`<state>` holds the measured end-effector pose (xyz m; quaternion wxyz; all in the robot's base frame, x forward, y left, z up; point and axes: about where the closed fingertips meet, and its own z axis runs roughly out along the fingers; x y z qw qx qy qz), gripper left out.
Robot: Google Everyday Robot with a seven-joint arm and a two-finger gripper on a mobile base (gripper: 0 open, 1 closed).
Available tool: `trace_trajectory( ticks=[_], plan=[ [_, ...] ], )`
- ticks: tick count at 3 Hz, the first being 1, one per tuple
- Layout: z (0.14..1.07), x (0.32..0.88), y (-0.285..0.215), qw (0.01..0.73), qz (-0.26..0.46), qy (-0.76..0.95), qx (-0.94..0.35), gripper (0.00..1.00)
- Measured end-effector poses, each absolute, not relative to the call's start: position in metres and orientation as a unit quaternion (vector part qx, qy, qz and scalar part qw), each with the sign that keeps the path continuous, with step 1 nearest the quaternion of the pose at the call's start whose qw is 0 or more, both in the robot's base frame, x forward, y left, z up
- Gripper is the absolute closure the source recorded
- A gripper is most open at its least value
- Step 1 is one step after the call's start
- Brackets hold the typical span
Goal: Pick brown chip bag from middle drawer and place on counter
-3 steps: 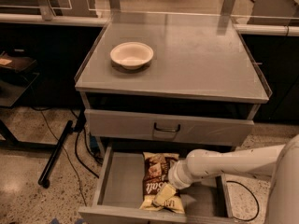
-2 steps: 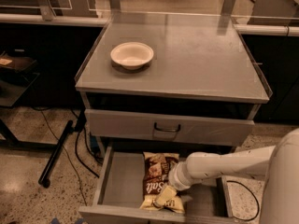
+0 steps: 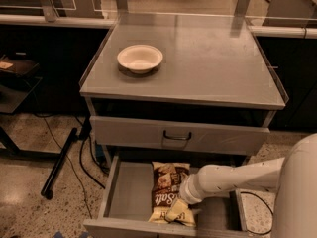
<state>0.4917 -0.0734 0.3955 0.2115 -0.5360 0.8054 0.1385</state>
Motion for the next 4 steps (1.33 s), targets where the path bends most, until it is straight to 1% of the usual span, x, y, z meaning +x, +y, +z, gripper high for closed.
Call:
trace_trajectory(
  ticks=[2, 3, 4],
  plan=[
    [0.3803, 0.4945, -0.0711, 0.209, 0.134, 0.799, -0.548, 0.0],
    [0.3801, 0.4946, -0.0711, 0.209, 0.133, 0.799, -0.548, 0.18],
    [0.38, 0.4946, -0.071, 0.209, 0.133, 0.799, -0.548, 0.41]
  ],
)
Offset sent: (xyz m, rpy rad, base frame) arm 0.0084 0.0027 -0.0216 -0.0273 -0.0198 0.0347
